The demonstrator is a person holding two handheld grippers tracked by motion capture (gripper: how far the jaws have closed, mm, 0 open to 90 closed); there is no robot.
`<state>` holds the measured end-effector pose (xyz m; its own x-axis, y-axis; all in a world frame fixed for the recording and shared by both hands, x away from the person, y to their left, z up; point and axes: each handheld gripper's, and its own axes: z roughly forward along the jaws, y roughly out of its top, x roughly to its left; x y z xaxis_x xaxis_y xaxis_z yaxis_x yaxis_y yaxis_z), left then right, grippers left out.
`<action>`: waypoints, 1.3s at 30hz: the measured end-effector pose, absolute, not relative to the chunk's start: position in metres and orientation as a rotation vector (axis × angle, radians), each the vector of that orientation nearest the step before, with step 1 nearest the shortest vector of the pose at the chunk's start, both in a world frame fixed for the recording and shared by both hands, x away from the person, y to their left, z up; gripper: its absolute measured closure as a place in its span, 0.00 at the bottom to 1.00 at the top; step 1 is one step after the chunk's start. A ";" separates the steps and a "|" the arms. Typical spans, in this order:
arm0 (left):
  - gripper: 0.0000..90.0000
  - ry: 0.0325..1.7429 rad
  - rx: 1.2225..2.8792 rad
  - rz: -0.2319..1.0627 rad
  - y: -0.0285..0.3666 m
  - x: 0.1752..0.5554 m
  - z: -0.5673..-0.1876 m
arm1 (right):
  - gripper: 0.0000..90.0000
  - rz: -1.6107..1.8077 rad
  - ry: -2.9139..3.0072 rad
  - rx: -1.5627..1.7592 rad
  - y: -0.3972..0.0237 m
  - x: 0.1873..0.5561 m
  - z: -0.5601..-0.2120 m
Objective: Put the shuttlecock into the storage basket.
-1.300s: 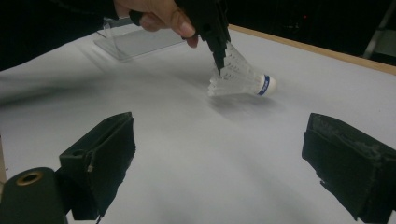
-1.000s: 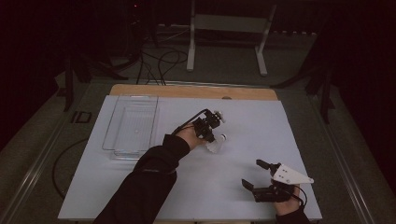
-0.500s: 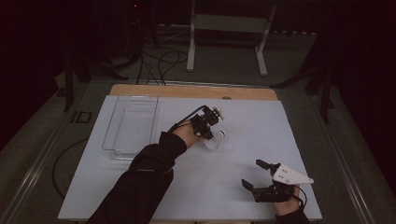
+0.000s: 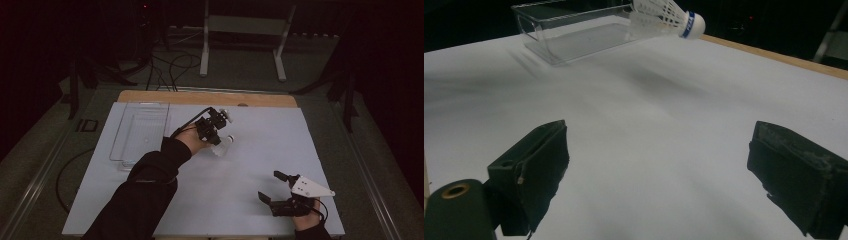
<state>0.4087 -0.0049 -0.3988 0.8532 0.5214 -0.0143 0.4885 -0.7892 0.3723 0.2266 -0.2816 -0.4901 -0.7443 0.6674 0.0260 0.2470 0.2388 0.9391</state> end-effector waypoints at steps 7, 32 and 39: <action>1.00 0.769 2.656 0.146 0.005 0.408 -0.386 | 0.10 1.512 2.133 0.844 -0.281 0.227 -0.490; 1.00 0.864 2.601 0.202 0.050 0.408 -0.360 | 0.10 1.502 2.136 0.839 -0.279 0.227 -0.490; 1.00 0.903 2.587 0.219 0.067 0.409 -0.357 | 0.10 1.500 2.138 0.832 -0.279 0.227 -0.490</action>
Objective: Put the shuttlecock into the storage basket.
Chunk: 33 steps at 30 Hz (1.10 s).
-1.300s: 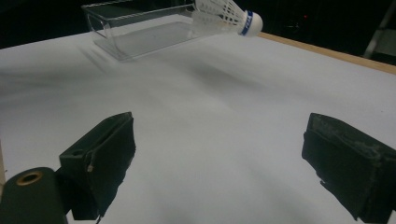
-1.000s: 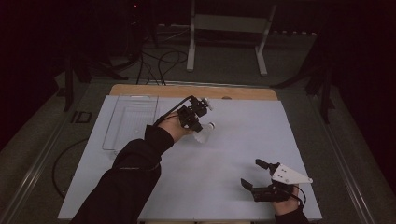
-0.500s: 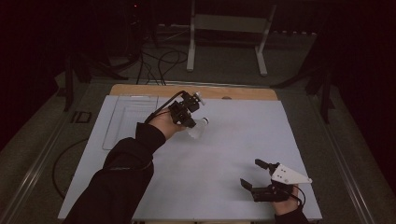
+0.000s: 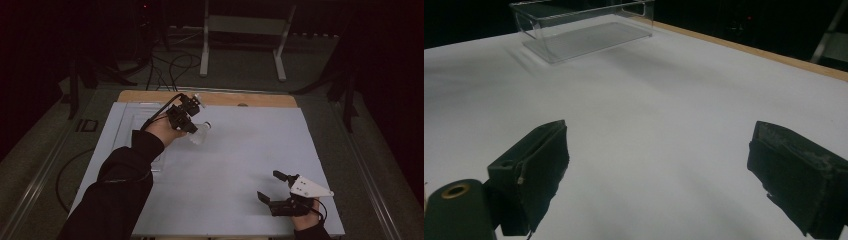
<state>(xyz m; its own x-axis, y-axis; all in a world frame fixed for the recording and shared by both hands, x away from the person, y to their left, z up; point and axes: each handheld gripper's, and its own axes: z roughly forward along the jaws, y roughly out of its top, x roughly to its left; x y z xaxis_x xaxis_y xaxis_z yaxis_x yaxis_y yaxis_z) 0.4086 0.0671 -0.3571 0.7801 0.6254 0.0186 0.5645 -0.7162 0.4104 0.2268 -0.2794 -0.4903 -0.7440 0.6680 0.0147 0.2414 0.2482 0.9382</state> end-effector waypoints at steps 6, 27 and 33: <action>1.00 0.945 2.580 0.224 0.081 0.410 -0.356 | 0.10 1.498 2.138 0.832 -0.280 0.227 -0.491; 1.00 1.082 2.540 0.278 0.134 0.415 -0.347 | 0.10 1.499 2.141 0.833 -0.279 0.227 -0.491; 1.00 1.119 2.517 0.284 0.151 0.415 -0.344 | 0.10 1.494 2.143 0.834 -0.278 0.227 -0.491</action>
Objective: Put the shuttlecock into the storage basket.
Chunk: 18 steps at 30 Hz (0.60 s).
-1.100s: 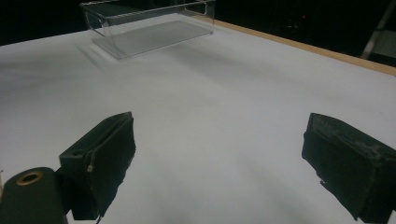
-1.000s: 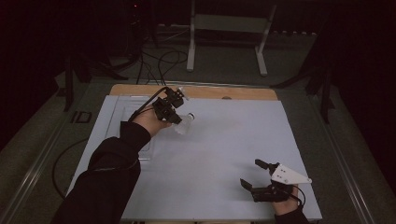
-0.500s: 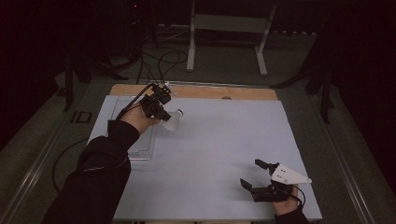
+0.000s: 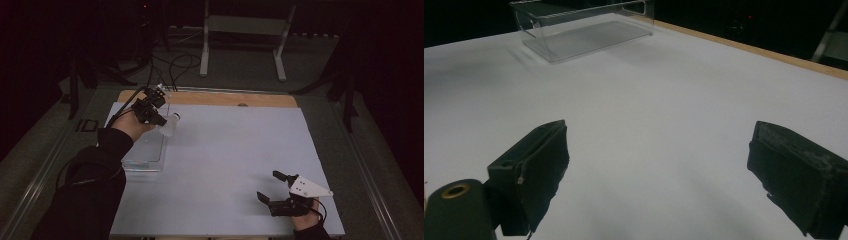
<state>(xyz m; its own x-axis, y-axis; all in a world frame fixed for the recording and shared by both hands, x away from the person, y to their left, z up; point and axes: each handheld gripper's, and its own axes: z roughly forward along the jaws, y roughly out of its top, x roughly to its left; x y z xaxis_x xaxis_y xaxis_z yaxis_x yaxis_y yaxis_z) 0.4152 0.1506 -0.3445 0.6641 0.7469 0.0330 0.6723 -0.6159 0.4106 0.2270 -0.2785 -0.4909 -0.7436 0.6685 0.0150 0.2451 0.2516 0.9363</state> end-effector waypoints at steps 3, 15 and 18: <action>1.00 1.138 2.507 0.290 0.158 0.415 -0.343 | 0.10 1.495 2.142 0.836 -0.279 0.227 -0.491; 1.00 1.210 2.476 0.317 0.188 0.413 -0.336 | 0.10 1.495 2.142 0.836 -0.278 0.227 -0.491; 1.00 1.230 2.468 0.325 0.194 0.412 -0.336 | 0.10 1.495 2.140 0.837 -0.278 0.227 -0.491</action>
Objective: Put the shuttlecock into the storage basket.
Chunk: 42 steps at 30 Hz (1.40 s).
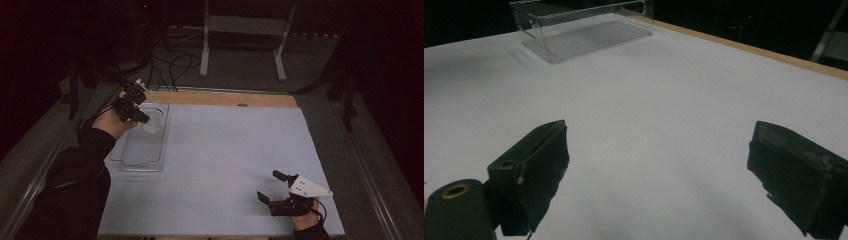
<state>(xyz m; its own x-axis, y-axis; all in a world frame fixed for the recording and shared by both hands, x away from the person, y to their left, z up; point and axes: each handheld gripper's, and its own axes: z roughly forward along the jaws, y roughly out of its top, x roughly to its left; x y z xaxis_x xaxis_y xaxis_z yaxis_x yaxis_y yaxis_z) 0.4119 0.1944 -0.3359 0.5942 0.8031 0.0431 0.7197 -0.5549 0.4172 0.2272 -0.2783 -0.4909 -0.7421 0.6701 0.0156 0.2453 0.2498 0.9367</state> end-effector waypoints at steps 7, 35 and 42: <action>1.00 1.260 2.447 0.327 0.204 0.412 -0.339 | 0.10 1.491 2.143 0.833 -0.278 0.228 -0.491; 1.00 1.351 2.414 0.281 0.206 0.431 -0.389 | 0.10 1.487 2.143 0.837 -0.279 0.227 -0.491; 1.00 1.363 2.402 0.284 0.205 0.433 -0.401 | 0.10 1.489 2.140 0.839 -0.279 0.227 -0.491</action>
<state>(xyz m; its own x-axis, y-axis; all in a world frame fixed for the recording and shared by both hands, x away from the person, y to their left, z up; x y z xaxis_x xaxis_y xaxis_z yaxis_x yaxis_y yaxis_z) 0.4332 0.2049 -0.4007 0.5135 0.8581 -0.0040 0.7849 -0.4678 0.4062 0.2269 -0.2793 -0.4909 -0.7395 0.6730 0.0134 0.2466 0.2523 0.9357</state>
